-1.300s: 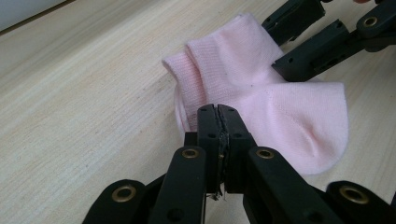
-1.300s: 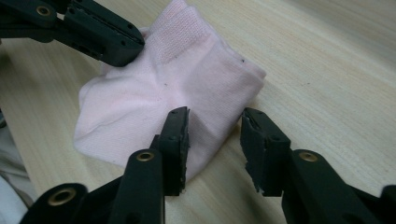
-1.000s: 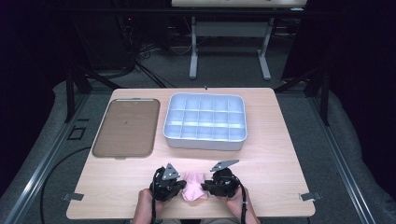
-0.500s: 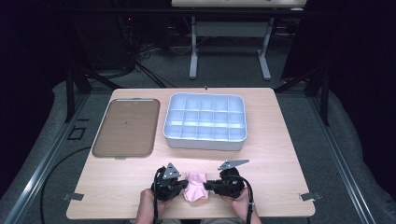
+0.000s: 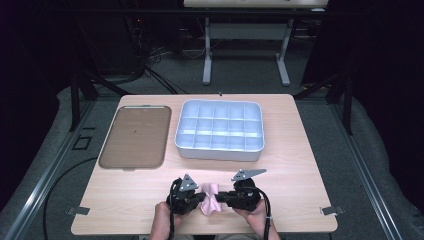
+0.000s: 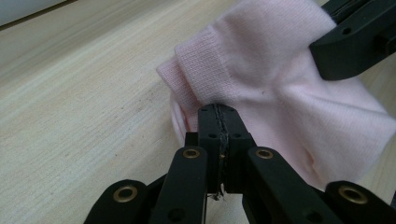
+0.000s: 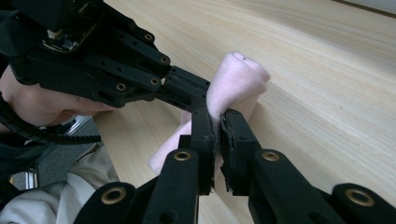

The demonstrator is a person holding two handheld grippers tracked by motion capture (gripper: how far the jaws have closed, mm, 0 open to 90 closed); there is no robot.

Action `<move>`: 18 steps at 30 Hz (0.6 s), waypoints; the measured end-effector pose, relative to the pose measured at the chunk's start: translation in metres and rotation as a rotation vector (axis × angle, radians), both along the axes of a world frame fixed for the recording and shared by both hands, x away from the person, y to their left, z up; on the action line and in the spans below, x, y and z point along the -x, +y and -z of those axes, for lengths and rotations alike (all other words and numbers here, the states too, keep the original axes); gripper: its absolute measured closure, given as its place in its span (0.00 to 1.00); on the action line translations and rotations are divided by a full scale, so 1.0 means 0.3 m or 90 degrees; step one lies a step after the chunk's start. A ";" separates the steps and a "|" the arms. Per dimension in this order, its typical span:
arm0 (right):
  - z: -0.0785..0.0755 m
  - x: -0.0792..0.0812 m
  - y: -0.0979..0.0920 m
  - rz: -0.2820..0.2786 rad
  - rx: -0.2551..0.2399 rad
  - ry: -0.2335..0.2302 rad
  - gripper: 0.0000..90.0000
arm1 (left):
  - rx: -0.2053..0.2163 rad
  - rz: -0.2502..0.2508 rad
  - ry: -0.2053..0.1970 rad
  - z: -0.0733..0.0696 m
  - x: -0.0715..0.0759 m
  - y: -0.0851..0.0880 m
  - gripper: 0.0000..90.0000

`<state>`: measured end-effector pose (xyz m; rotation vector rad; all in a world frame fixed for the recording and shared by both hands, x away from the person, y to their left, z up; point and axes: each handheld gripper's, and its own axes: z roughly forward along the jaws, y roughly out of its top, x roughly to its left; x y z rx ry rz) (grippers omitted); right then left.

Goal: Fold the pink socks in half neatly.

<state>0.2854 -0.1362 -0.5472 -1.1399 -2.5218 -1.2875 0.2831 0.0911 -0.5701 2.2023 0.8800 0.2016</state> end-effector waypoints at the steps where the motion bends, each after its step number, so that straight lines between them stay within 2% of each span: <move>1: 0.000 -0.001 0.005 -0.001 -0.001 -0.003 0.93 | -0.001 -0.001 -0.001 0.001 0.001 -0.002 0.99; 3: 0.002 -0.001 0.024 -0.004 -0.004 -0.009 0.93 | -0.005 -0.002 -0.004 0.000 0.002 -0.007 0.99; 4: 0.009 0.001 0.043 0.008 -0.009 -0.021 0.93 | -0.004 -0.002 -0.004 0.000 0.002 -0.007 0.99; 7: 0.024 -0.002 0.085 -0.005 0.004 -0.022 0.93 | 0.003 0.001 0.000 0.003 -0.002 -0.002 0.99; 18: 0.043 -0.006 0.079 0.005 0.016 -0.022 0.93 | 0.038 0.014 0.015 0.008 -0.014 0.015 0.99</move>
